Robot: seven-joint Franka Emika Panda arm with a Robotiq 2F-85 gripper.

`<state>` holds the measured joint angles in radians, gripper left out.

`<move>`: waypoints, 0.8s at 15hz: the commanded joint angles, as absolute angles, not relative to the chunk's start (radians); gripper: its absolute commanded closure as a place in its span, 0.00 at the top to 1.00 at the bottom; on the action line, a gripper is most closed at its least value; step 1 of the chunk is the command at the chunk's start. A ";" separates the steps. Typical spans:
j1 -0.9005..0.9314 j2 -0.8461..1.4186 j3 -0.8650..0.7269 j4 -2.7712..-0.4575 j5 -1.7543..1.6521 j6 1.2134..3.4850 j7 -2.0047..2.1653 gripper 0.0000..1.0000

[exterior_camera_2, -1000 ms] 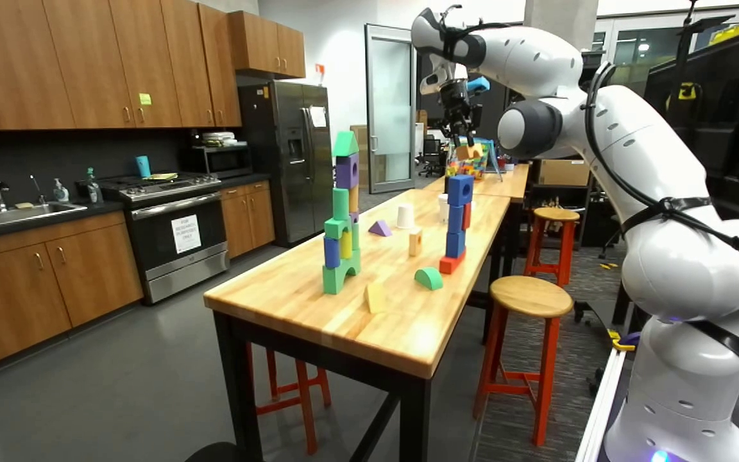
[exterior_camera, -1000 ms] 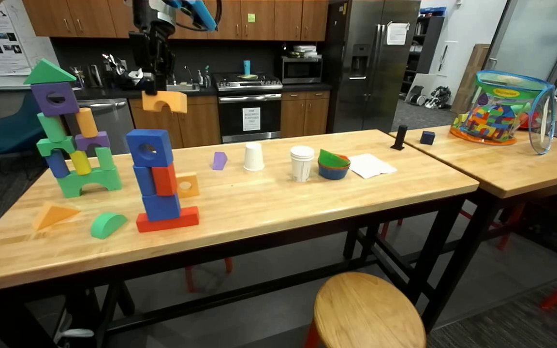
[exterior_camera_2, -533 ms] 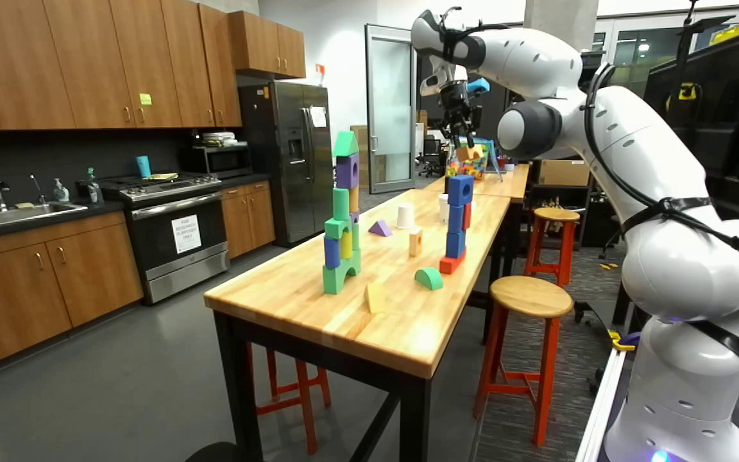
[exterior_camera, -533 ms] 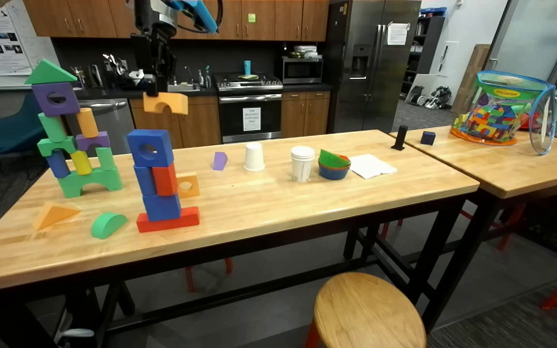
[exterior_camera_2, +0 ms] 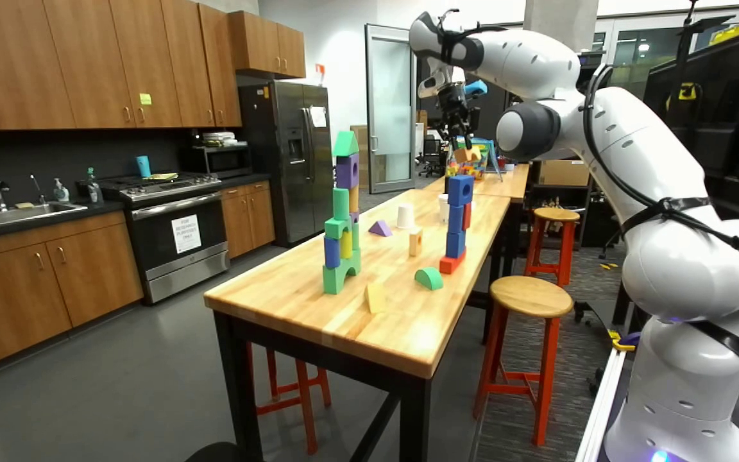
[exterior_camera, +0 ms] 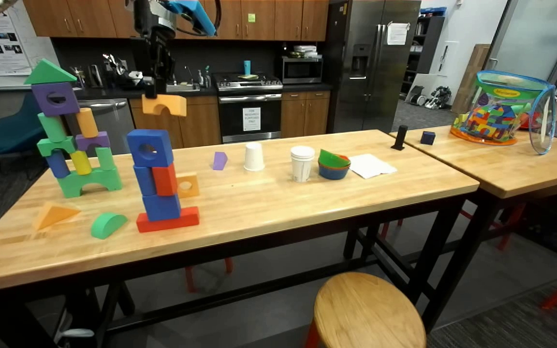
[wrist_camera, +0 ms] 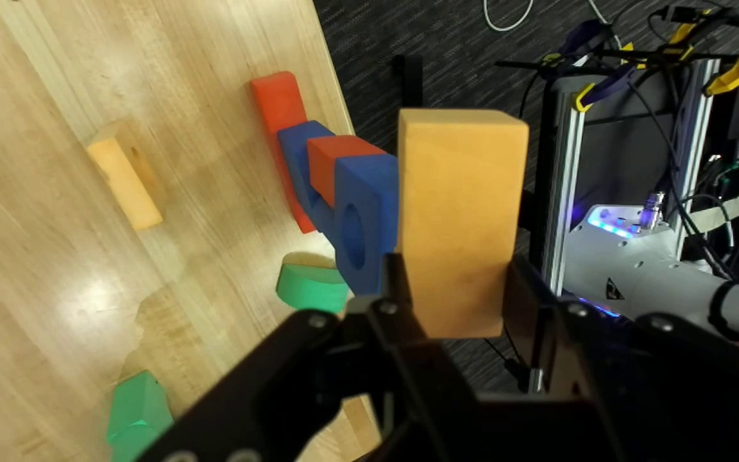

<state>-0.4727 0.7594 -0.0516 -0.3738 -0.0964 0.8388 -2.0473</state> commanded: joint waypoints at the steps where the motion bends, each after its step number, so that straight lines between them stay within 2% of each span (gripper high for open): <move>1: -0.460 0.760 -0.062 -0.359 -0.092 0.828 -2.054 0.15; 12: -0.441 0.765 -0.059 -0.359 -0.092 0.814 -2.062 0.15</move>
<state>-0.4535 0.7613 -0.0513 -0.3743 -0.0964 0.8336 -2.0509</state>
